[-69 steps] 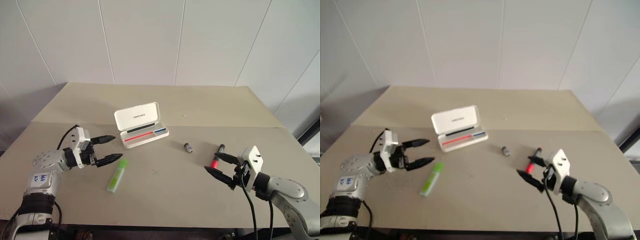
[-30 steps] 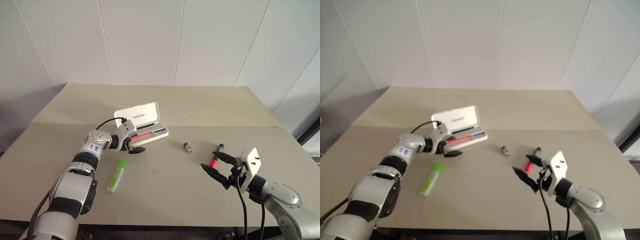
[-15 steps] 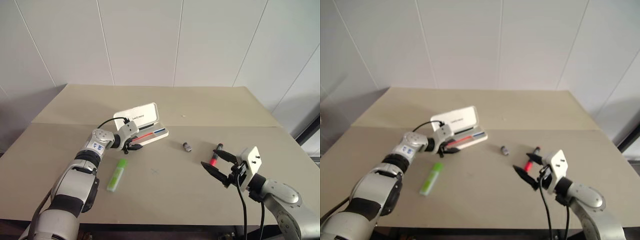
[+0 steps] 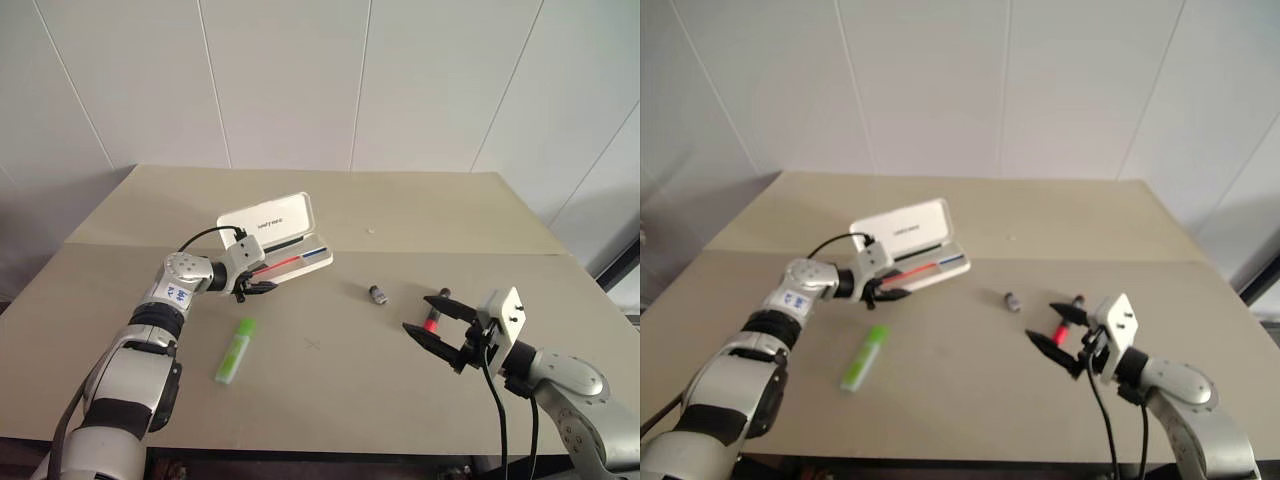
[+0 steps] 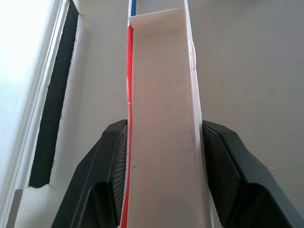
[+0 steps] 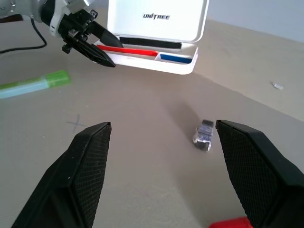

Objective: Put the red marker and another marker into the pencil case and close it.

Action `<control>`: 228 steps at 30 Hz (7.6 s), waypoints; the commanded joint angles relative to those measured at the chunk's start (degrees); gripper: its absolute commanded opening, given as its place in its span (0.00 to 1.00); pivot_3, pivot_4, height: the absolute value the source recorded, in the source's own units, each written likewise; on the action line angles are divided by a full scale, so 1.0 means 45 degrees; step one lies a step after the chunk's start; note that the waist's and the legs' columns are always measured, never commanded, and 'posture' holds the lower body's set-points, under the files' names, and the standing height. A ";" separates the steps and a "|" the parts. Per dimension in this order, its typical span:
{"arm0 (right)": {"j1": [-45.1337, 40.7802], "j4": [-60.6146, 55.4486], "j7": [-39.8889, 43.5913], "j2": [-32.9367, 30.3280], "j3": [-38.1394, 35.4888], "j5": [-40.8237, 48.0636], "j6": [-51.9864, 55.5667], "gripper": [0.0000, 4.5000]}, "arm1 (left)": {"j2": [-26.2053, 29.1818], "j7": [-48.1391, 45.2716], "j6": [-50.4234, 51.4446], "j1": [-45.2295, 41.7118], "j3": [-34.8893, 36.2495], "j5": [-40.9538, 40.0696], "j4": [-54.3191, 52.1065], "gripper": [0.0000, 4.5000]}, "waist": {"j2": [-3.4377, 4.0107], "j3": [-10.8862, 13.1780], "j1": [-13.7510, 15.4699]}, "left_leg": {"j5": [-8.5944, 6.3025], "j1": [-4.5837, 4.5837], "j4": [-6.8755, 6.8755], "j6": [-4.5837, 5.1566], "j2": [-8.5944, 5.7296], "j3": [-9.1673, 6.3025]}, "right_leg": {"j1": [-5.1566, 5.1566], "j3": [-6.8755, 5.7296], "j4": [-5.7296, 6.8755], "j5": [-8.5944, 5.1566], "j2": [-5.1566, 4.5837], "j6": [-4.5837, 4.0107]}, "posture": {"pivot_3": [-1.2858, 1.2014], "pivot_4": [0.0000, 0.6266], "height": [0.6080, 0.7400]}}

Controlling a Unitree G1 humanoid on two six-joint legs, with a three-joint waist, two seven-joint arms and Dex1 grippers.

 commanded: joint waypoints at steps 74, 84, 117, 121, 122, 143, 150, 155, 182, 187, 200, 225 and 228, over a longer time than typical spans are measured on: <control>0.0344 0.0863 0.1503 -0.1120 -0.1267 0.0844 -0.0444 1.00 | 0.0821 -0.0394 0.7703 0.7728 -0.1574 -0.2554 -1.7584 1.00 | 0.0020 0.0008 -0.0028 | 0.0000 0.0037 0.0032 0.0003 0.0010 0.0013 | 0.0036 0.0018 -0.0002 -0.0013 0.0004 -0.0027 | 0.52 0.24 1.00; -0.0756 0.1797 -0.3341 0.1142 -0.0586 -0.1864 -0.0436 1.00 | 0.0867 -0.0909 0.8754 0.6997 0.1090 -0.6062 -1.6881 1.00 | 0.0025 0.0010 -0.0035 | 0.0000 0.0035 0.0031 0.0002 0.0009 0.0012 | 0.0033 0.0016 -0.0002 -0.0017 0.0001 -0.0033 | 0.52 0.24 1.00; -0.3551 0.3566 -0.8857 0.3850 0.0267 -0.3951 0.4570 1.00 | 0.2707 -0.4050 0.4983 0.8281 0.1952 -0.7121 -1.4233 1.00 | 0.0046 0.0010 -0.0057 | 0.0001 0.0041 -0.0057 -0.0001 0.0014 0.0010 | -0.0003 0.0011 -0.0005 -0.0026 0.0000 -0.0058 | 0.52 0.24 1.00; -0.3862 0.3641 -0.9221 0.3994 0.0466 -0.4200 0.5185 1.00 | 0.2682 -0.3953 0.4959 0.8197 0.1952 -0.7132 -1.4207 1.00 | 0.0048 0.0011 -0.0118 | 0.0001 0.0042 -0.0061 -0.0001 0.0015 0.0013 | -0.0008 0.0011 -0.0002 -0.0025 0.0000 -0.0057 | 0.52 0.24 1.00; -0.3946 0.3633 -0.9344 0.4018 0.0503 -0.4259 0.5445 1.00 | 0.2685 -0.3939 0.4949 0.8176 0.1945 -0.7122 -1.4190 1.00 | 0.0048 0.0010 -0.0134 | 0.0001 0.0043 -0.0061 -0.0001 0.0015 0.0012 | -0.0008 0.0011 -0.0001 -0.0025 0.0001 -0.0058 | 0.52 0.24 1.00; -0.4125 0.2691 -0.8259 0.2258 -0.0229 -0.4081 0.5417 0.30 | 0.2579 -0.3955 0.4543 0.7784 0.1851 -0.7101 -1.3532 1.00 | 0.0051 0.0013 -0.0087 | 0.0008 0.0026 -0.0116 0.0003 0.0012 0.0010 | -0.0025 0.0006 -0.0043 -0.0021 -0.0007 -0.0057 | 0.52 0.24 1.00; -0.4659 0.1889 -0.6265 0.1376 -0.0656 -0.3208 0.3753 0.30 | 0.2405 -0.4145 0.4198 0.7469 0.1783 -0.7091 -1.2972 1.00 | 0.0065 0.0021 -0.0224 | 0.0008 0.0028 -0.0148 0.0003 0.0020 0.0016 | -0.0041 0.0006 -0.0040 -0.0027 -0.0002 -0.0059 | 0.52 0.24 1.00; -0.5293 0.0995 -0.3927 0.0802 -0.0382 -0.1846 0.2985 0.30 | 0.2338 -0.4361 0.4010 0.7500 0.1883 -0.7190 -1.2637 1.00 | 0.0074 0.0028 -0.0330 | 0.0008 0.0029 -0.0146 0.0003 0.0019 0.0019 | -0.0039 0.0006 -0.0039 -0.0025 -0.0002 -0.0054 | 0.52 0.24 1.00; -0.7285 0.2338 0.3550 -0.1357 0.6116 -0.4101 0.0043 0.30 | 0.2554 -0.3735 0.3727 0.8744 0.2713 -0.7402 -1.3255 1.00 | 0.0088 0.0041 -0.0320 | 0.0005 0.0022 -0.0133 -0.0004 0.0023 0.0010 | -0.0042 -0.0005 -0.0044 -0.0031 -0.0008 -0.0054 | 0.52 0.24 1.00; -0.7490 0.2293 0.3571 -0.0721 0.6406 -0.4447 -0.0001 0.30 | 0.2599 -0.3525 0.3801 0.9002 0.2836 -0.7438 -1.3550 1.00 | 0.0089 0.0041 -0.0320 | 0.0004 0.0020 -0.0132 -0.0004 0.0022 0.0007 | -0.0043 -0.0006 -0.0041 -0.0031 -0.0009 -0.0053 | 0.52 0.24 1.00; -0.7334 0.3021 0.3331 0.0217 0.7165 -0.5889 -0.0798 0.38 | 0.2592 -0.3096 0.4162 0.9172 0.2791 -0.7552 -1.4145 1.00 | 0.0089 0.0042 -0.0333 | 0.0005 0.0024 -0.0132 -0.0005 0.0021 0.0009 | -0.0043 -0.0006 -0.0035 -0.0031 -0.0009 -0.0054 | 0.52 0.24 1.00; -0.5608 -0.0433 0.4717 -0.0829 0.2585 0.0184 0.2878 0.99 | 0.2100 0.2489 0.6760 1.0710 0.4204 -0.6388 -1.6425 1.00 | 0.0088 0.0041 -0.0263 | 0.0003 0.0036 -0.0121 -0.0007 0.0022 -0.0002 | -0.0025 -0.0007 -0.0023 -0.0030 -0.0011 -0.0053 | 0.52 0.24 1.00; -0.5068 -0.0099 0.4865 -0.1437 0.1973 0.0361 0.2765 0.99 | 0.1585 0.4484 0.8353 1.1426 0.4750 -0.6295 -1.7565 1.00 | 0.0087 0.0040 -0.0220 | 0.0003 0.0035 -0.0108 -0.0007 0.0022 -0.0003 | -0.0023 -0.0009 -0.0018 -0.0030 -0.0009 -0.0052 | 0.52 0.24 1.00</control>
